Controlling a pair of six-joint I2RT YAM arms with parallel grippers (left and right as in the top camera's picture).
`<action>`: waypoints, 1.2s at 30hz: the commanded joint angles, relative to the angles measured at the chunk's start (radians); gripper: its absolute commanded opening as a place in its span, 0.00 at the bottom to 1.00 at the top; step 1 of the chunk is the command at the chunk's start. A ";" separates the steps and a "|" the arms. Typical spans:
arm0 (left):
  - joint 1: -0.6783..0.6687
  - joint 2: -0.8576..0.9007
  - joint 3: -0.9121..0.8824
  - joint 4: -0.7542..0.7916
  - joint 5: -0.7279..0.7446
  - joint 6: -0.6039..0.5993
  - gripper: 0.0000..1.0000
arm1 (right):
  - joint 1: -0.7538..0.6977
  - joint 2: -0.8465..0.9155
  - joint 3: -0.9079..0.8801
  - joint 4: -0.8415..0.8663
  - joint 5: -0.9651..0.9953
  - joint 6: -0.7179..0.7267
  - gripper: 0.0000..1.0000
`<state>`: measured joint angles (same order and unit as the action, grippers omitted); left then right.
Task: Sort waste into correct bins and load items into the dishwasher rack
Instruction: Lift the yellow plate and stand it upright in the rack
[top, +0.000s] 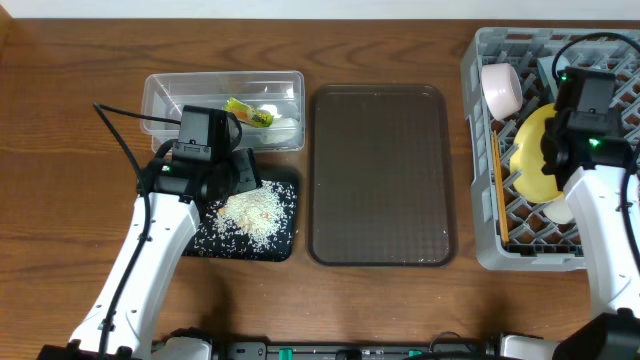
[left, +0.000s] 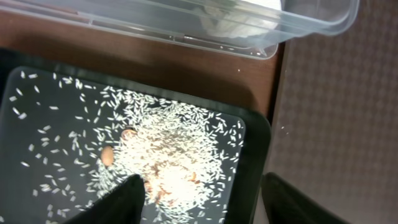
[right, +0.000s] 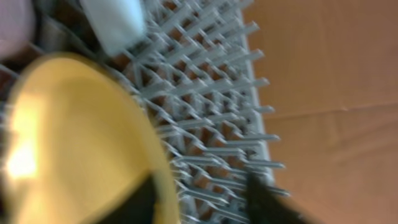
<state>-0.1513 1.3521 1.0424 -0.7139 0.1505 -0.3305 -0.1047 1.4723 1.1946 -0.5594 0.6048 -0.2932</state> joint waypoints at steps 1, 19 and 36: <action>0.004 -0.006 0.004 -0.003 -0.013 0.019 0.66 | 0.021 -0.051 0.005 0.022 -0.145 0.133 0.66; 0.004 -0.006 0.004 0.055 -0.013 0.121 0.74 | 0.021 -0.072 0.019 -0.076 -0.892 0.355 0.89; -0.060 -0.267 -0.128 -0.211 -0.013 0.121 0.80 | 0.021 -0.170 -0.082 -0.375 -0.830 0.356 0.83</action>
<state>-0.1734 1.2121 0.9657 -0.9504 0.1497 -0.2306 -0.0853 1.3991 1.1721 -0.9646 -0.2348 0.0677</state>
